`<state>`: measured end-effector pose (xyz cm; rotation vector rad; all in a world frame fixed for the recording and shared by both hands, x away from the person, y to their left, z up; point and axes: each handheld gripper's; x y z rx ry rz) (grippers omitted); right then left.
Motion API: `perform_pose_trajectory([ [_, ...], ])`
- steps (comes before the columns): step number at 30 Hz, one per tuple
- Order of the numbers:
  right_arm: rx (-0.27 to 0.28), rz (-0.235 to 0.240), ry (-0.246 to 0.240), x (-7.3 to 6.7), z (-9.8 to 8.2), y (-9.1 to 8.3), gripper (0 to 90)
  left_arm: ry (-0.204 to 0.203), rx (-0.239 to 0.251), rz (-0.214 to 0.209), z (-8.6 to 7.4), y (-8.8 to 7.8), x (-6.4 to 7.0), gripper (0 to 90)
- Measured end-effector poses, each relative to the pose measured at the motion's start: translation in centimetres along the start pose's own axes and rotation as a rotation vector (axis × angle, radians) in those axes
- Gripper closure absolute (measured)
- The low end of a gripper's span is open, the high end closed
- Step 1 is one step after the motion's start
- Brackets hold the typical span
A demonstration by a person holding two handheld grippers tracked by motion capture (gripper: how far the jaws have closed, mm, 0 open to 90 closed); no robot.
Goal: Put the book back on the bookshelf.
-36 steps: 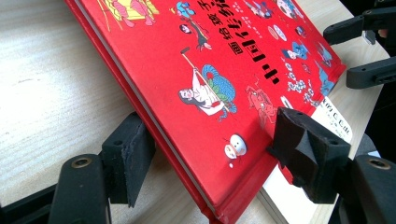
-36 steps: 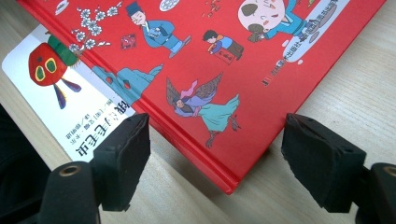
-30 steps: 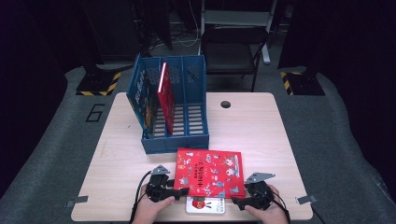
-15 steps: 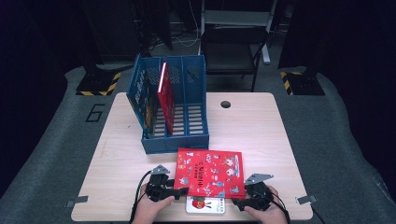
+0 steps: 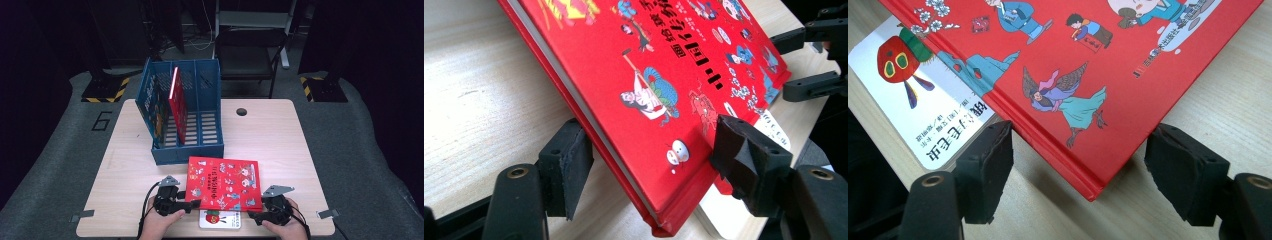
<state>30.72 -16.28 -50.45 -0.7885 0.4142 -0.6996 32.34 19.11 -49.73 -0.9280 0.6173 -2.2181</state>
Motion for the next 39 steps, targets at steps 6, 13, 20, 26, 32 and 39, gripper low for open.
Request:
perform_pose_trajectory([
  [6, 0.017, 0.004, 0.001, -0.2, 0.2, -0.2, 27.8, 0.005, 0.012, -0.028, 0.2, -1.0, 0.3, 34.0],
  [13, 0.034, 0.021, 0.018, -0.4, 0.5, -0.1, 28.0, -0.008, 0.029, -0.024, 0.1, -1.8, 0.4, 34.4],
  [20, 0.050, 0.048, 0.030, -0.7, 1.0, 0.1, 28.1, -0.034, 0.061, -0.020, 0.1, -3.1, 0.5, 35.1],
  [26, 0.044, 0.080, 0.032, -0.9, 1.3, 0.4, 28.1, -0.034, 0.076, -0.037, 0.2, -4.0, 0.8, 38.6],
  [32, 0.042, 0.109, 0.036, -1.2, 1.5, 0.9, 28.1, -0.031, 0.092, -0.029, 0.2, -5.0, 1.0, 41.3],
  [39, 0.030, 0.157, 0.049, -1.6, 1.8, 1.3, 28.0, -0.024, 0.115, -0.028, 0.4, -6.0, 1.5, 44.2],
])
Point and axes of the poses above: each handheld gripper's, and its own axes: y roughly forward along the jaws, z roughly out of its top, x roughly to its right, and after that the axes turned 4 degrees about -y, right-handed
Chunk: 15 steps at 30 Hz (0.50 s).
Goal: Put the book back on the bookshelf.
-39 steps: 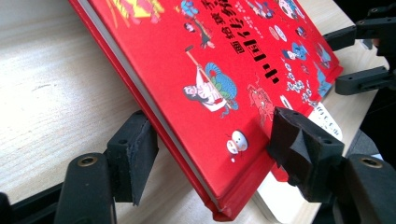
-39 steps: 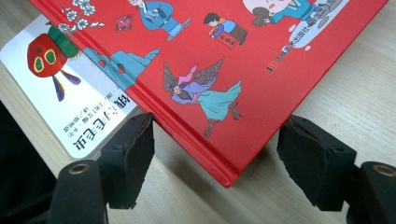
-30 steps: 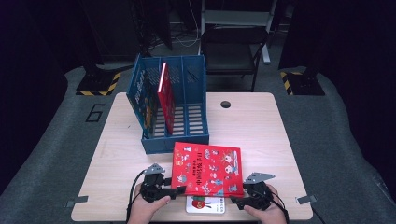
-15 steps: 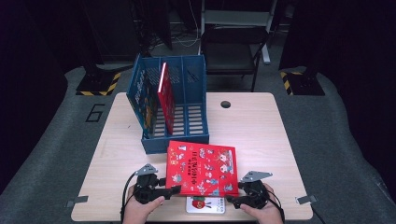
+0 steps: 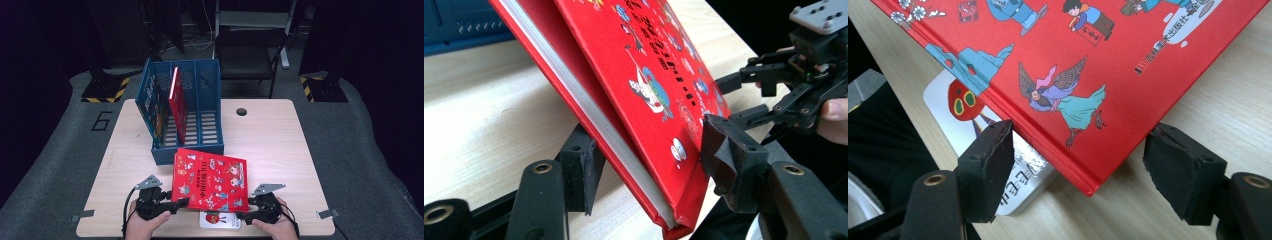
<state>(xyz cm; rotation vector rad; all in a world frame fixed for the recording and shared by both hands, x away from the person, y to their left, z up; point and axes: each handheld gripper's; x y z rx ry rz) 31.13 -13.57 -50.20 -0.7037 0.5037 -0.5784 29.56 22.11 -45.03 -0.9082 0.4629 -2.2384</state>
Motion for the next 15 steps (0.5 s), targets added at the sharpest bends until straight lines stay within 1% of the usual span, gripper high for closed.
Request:
perform_pose_trajectory([
  [2, -0.006, 0.004, 0.000, -0.1, 0.1, 0.1, 28.0, 0.001, 0.007, 0.000, 0.1, -0.3, 0.1, 45.4],
  [4, -0.015, 0.018, -0.017, -0.3, 0.1, 0.4, 28.0, 0.003, 0.030, 0.000, 0.2, -0.5, 0.2, 47.7],
  [5, -0.020, 0.020, -0.008, -0.5, 0.2, 0.6, 28.0, 0.009, 0.027, 0.001, 0.3, -0.6, 0.2, 48.7],
  [6, -0.016, 0.023, -0.020, -0.5, 0.2, 0.7, 28.0, 0.000, 0.031, -0.002, 0.3, -0.7, 0.3, 49.1],
  [7, -0.019, 0.029, -0.015, -0.7, 0.3, 0.7, 27.9, 0.000, 0.037, 0.003, 0.3, -0.7, 0.4, 49.4],
  [8, -0.022, 0.029, -0.029, -0.7, 0.3, 0.7, 27.9, 0.000, 0.033, 0.002, 0.4, -0.8, 0.4, 49.5],
  [9, -0.016, 0.032, -0.022, -0.8, 0.4, 0.8, 27.9, 0.009, 0.037, 0.009, 0.4, -0.9, 0.4, 49.5],
  [10, -0.015, 0.032, -0.025, -0.8, 0.4, 0.9, 27.8, -0.001, 0.031, 0.001, 0.4, -0.9, 0.5, 49.7],
  [11, -0.018, 0.028, -0.022, -0.9, 0.4, 0.9, 27.7, -0.004, 0.044, -0.007, 0.5, -1.0, 0.5, 50.1],
  [12, -0.015, 0.019, -0.037, -1.0, 0.4, 1.0, 27.8, -0.012, 0.050, -0.017, 0.6, -1.1, 0.7, 50.9],
  [13, -0.023, 0.013, -0.067, -1.1, 0.5, 1.3, 28.3, 0.001, 0.059, -0.014, 0.6, -1.1, 0.7, 51.5],
  [15, -0.034, 0.005, -0.069, -1.5, 0.6, 1.5, 30.2, 0.017, 0.058, -0.004, 0.8, -1.4, 0.9, 52.2],
])
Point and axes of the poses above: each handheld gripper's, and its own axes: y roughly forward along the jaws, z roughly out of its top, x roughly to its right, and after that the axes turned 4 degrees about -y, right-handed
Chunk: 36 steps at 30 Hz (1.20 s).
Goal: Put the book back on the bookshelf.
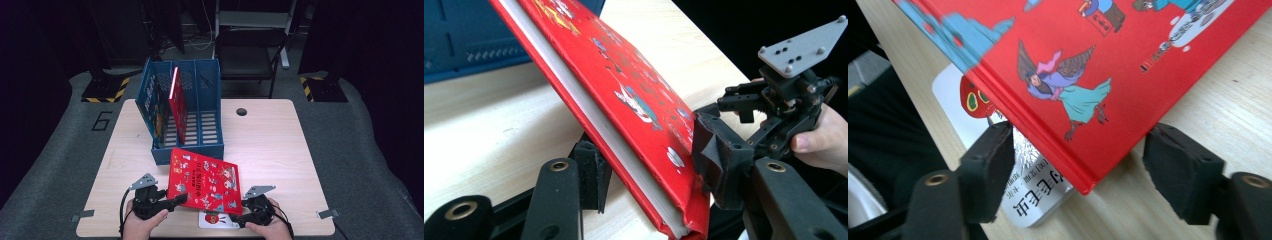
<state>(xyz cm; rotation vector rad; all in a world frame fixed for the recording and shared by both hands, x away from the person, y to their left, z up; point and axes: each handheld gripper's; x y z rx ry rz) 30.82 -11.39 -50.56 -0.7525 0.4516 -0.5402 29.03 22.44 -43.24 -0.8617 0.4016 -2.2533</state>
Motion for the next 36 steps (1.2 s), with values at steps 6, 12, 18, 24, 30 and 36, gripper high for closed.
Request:
perform_pose_trajectory([
  [6, -0.001, 0.005, -0.013, -0.2, 0.2, 0.2, 31.6, 0.003, 0.000, 0.015, 0.2, -0.3, 0.2, 52.5],
  [12, 0.026, -0.010, -0.040, -0.4, 0.5, 0.4, 31.9, 0.006, 0.002, 0.029, 0.5, -0.7, 0.3, 52.5],
  [18, 0.017, -0.018, -0.041, -0.4, 0.5, 0.6, 31.8, 0.009, 0.004, 0.032, 0.4, -0.5, 0.4, 53.3],
  [24, -0.001, -0.057, -0.077, -0.6, 0.4, 0.5, 31.8, 0.011, -0.005, 0.024, 0.4, -0.5, 0.5, 54.1],
  [30, 0.017, -0.064, -0.096, -0.8, 0.4, 0.5, 31.9, 0.006, -0.010, 0.023, 0.6, -0.8, 0.5, 54.0],
  [36, 0.006, -0.065, -0.133, -1.0, 0.8, 0.7, 32.6, -0.017, -0.013, 0.033, 0.9, -1.1, 0.5, 54.1],
])
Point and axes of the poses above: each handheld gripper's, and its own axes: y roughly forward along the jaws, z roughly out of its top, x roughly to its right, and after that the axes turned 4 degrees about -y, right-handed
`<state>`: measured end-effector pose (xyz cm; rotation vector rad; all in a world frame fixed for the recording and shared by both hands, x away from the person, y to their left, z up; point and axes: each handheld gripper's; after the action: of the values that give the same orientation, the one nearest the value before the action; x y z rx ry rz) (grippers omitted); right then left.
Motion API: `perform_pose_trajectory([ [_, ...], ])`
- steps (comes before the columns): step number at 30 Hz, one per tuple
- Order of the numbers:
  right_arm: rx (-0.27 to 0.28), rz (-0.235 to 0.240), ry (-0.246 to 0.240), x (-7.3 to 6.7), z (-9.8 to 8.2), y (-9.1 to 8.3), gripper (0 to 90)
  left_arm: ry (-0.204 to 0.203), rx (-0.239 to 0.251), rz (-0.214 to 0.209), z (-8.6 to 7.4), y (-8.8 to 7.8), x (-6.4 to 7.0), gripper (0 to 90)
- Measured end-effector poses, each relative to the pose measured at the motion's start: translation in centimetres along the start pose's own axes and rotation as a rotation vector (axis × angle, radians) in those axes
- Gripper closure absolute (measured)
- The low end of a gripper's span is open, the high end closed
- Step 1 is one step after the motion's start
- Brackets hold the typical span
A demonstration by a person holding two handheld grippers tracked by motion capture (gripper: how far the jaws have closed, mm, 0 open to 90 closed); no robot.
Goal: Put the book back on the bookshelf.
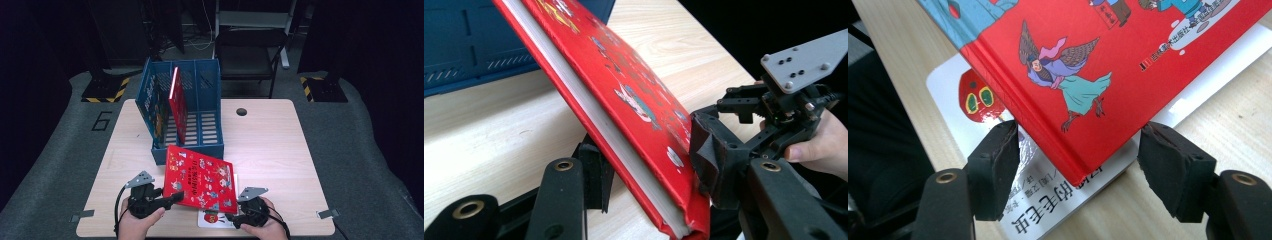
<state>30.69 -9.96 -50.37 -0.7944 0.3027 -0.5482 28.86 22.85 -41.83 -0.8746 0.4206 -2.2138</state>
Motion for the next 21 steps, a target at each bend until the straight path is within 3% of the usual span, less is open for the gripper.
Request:
perform_pose_trajectory([
  [4, -0.001, 0.020, 0.022, 0.25, -0.06, 0.17, 30.3, 0.007, -0.004, 0.010, 0.03, 0.10, 0.13, 56.2],
  [10, 0.007, -0.006, 0.030, 0.17, -0.15, -0.06, 29.8, 0.003, -0.003, 0.010, 0.04, 0.14, 0.18, 56.2],
  [13, 0.049, -0.003, 0.000, -0.19, -0.08, -0.50, 37.2, 0.018, -0.001, 0.019, 0.15, 0.16, 0.20, 56.1],
  [16, 0.052, 0.005, -0.022, -0.51, 0.05, -0.52, 41.7, 0.023, -0.006, 0.019, 0.26, 0.15, 0.33, 56.1],
  [21, 0.035, -0.003, -0.022, -0.65, 0.09, -0.42, 41.6, 0.036, -0.019, 0.025, 0.60, 0.12, 0.79, 55.8],
])
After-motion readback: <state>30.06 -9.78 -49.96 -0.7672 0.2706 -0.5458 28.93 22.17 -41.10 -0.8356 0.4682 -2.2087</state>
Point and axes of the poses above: each handheld gripper's, and its own axes: y roughly forward along the jaws, z roughly out of its top, x roughly to its right, and after that the axes turned 4 degrees about -y, right-handed
